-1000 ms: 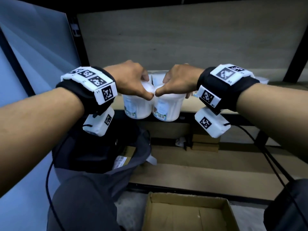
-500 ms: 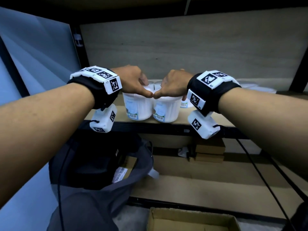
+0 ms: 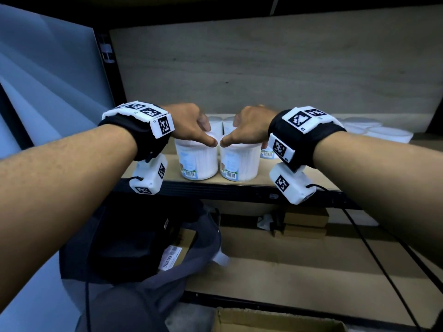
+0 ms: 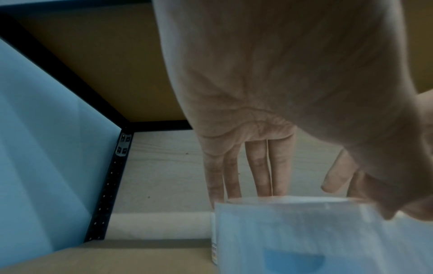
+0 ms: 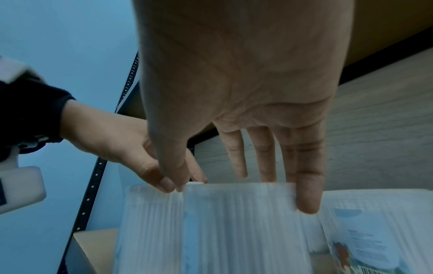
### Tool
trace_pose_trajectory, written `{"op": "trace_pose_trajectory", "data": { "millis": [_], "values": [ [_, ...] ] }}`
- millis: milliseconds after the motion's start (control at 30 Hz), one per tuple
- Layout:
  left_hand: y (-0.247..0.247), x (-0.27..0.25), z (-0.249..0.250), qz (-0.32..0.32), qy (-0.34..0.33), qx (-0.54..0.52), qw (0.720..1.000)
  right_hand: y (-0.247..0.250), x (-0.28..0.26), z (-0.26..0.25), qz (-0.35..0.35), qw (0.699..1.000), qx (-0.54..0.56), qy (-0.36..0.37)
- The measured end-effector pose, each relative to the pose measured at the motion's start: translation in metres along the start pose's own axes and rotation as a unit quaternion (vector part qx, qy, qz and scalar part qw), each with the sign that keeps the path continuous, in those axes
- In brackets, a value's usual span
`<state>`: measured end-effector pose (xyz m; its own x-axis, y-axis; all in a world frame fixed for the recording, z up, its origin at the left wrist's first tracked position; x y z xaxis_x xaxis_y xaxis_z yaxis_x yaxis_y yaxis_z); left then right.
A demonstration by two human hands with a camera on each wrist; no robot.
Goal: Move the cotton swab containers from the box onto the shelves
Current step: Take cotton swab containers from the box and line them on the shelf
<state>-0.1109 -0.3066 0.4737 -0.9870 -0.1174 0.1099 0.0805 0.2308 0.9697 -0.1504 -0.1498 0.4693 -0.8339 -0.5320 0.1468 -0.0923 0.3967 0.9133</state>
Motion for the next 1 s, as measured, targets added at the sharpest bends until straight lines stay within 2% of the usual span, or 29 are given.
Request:
{"op": "trace_pose_trajectory", "data": {
  "millis": [533,633,833,1000],
  "values": [
    [-0.019,0.018,0.001,-0.025,-0.009,-0.065,0.998,-0.008,0.002,0.001,-0.020,1.000,-0.001,0.009],
    [-0.019,0.014,0.003,-0.027,-0.019,-0.060,0.998,-0.008,-0.002,0.002,-0.025,0.999,-0.023,0.033],
    [-0.011,-0.001,0.003,-0.026,-0.045,-0.018,0.998,0.000,-0.008,-0.004,0.009,0.994,-0.019,0.104],
    [-0.010,-0.003,-0.003,-0.028,-0.045,-0.033,0.998,0.000,-0.012,-0.007,0.007,0.990,-0.046,0.133]
  ]
}}
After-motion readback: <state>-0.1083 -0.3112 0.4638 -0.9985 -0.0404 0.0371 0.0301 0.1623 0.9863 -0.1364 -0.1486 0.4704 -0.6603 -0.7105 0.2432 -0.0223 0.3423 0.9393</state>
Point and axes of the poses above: each hand's wrist, its own x-axis towards the middle knuckle, its own y-axis out of the back of the hand, z = x × y, the point moved 5 cm from there along x, towards the middle knuckle, and after that the axes turned 14 degrees about x, right-handed, at the moved point
